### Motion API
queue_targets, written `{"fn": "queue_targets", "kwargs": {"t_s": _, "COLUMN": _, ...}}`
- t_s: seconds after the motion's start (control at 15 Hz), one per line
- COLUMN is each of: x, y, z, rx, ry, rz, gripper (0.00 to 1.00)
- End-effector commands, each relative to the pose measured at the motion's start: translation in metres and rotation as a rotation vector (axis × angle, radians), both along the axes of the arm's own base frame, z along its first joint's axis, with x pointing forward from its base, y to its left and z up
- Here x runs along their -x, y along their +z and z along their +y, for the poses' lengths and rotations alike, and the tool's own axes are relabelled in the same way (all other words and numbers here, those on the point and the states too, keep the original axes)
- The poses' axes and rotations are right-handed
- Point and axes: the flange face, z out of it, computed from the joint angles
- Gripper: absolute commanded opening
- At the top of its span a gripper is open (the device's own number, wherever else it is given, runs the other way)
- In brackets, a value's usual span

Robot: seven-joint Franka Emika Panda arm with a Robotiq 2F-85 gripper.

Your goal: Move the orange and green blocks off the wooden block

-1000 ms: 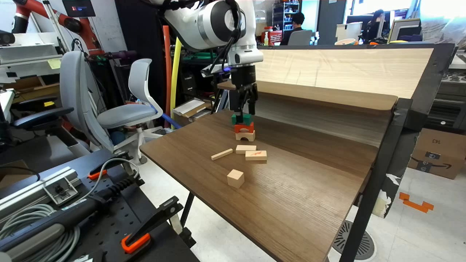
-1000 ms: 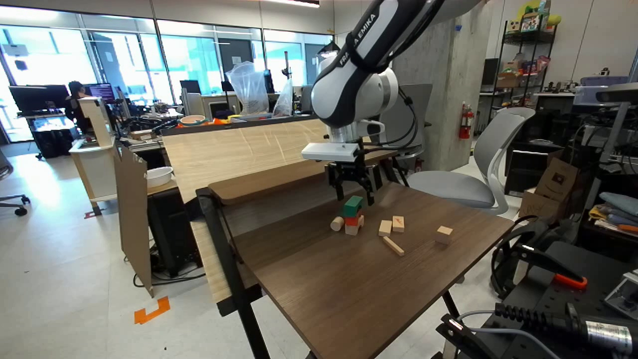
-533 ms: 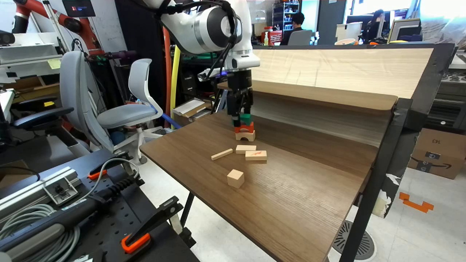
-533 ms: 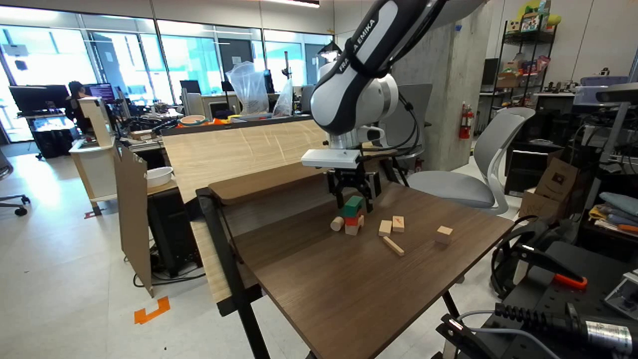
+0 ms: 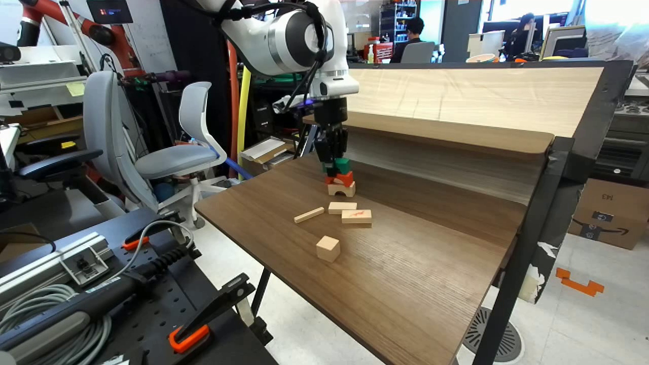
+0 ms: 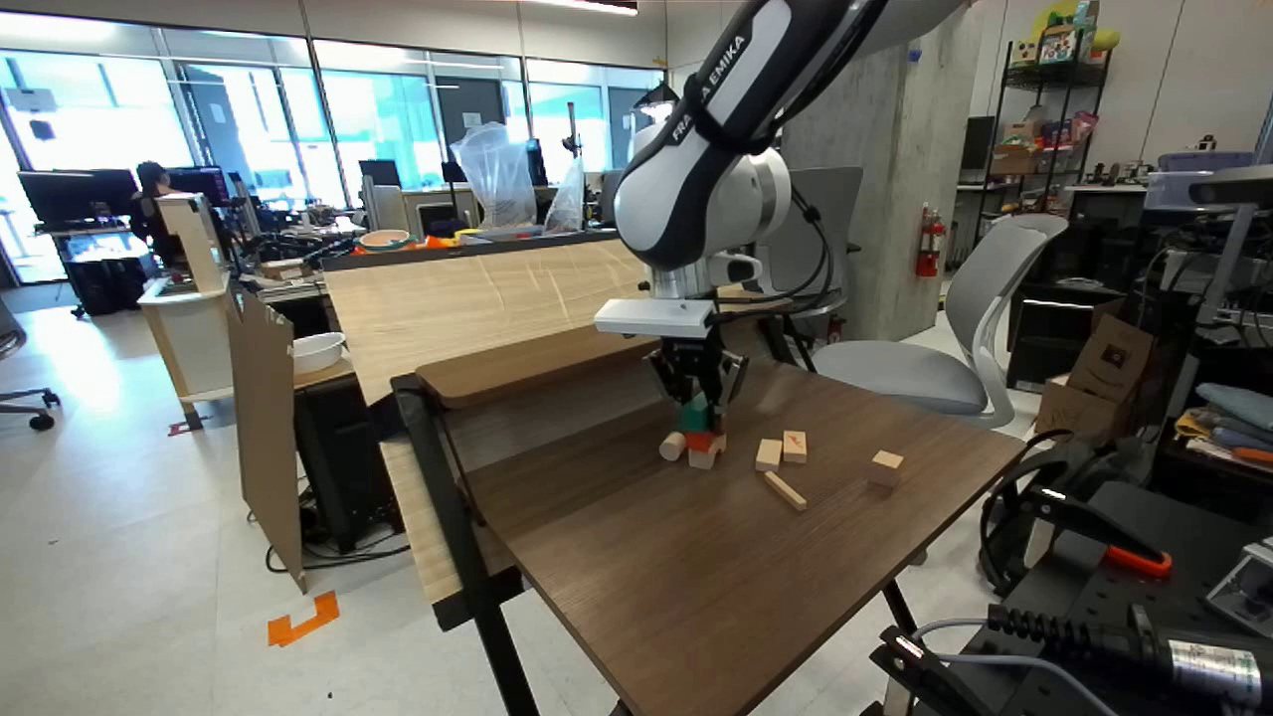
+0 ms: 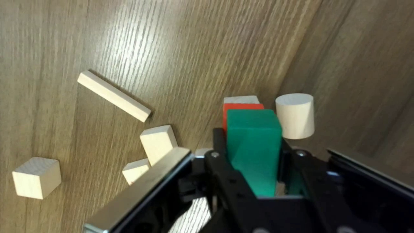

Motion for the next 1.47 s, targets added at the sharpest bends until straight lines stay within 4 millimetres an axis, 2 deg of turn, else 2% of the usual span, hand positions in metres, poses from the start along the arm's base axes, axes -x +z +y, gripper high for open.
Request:
{"fn": "queue_targets", "kwargs": {"t_s": 0.0, "x": 0.003, "y": 0.012, "z": 0.013, "rx": -0.033, "ry": 0.021, "rz": -0.036, "gripper": 0.1}}
{"fn": "queue_targets", "kwargs": {"t_s": 0.27, "x": 0.005, "y": 0.018, "z": 0.03, "rx": -0.048, "ry": 0.044, "rz": -0.056, "gripper": 0.1}}
{"fn": "queue_targets", "kwargs": {"t_s": 0.53, "x": 0.011, "y": 0.015, "z": 0.058, "rx": -0.063, "ry": 0.068, "rz": -0.048, "gripper": 0.1}}
{"fn": "queue_targets", "kwargs": {"t_s": 0.93, "x": 0.031, "y": 0.001, "z": 0.099, "rx": -0.098, "ry": 0.098, "rz": -0.003, "gripper": 0.1}}
{"fn": "queue_targets", "kwargs": {"t_s": 1.2, "x": 0.043, "y": -0.014, "z": 0.108, "rx": -0.088, "ry": 0.116, "rz": 0.015, "gripper": 0.1}}
{"fn": "queue_targets", "kwargs": {"t_s": 1.27, "x": 0.044, "y": -0.017, "z": 0.108, "rx": -0.08, "ry": 0.12, "rz": 0.013, "gripper": 0.13}}
{"fn": "queue_targets", "kwargs": {"t_s": 1.33, "x": 0.046, "y": -0.019, "z": 0.108, "rx": -0.079, "ry": 0.12, "rz": 0.016, "gripper": 0.6}}
{"fn": "queue_targets", "kwargs": {"t_s": 1.4, "x": 0.047, "y": -0.021, "z": 0.108, "rx": -0.079, "ry": 0.121, "rz": 0.01, "gripper": 0.61}}
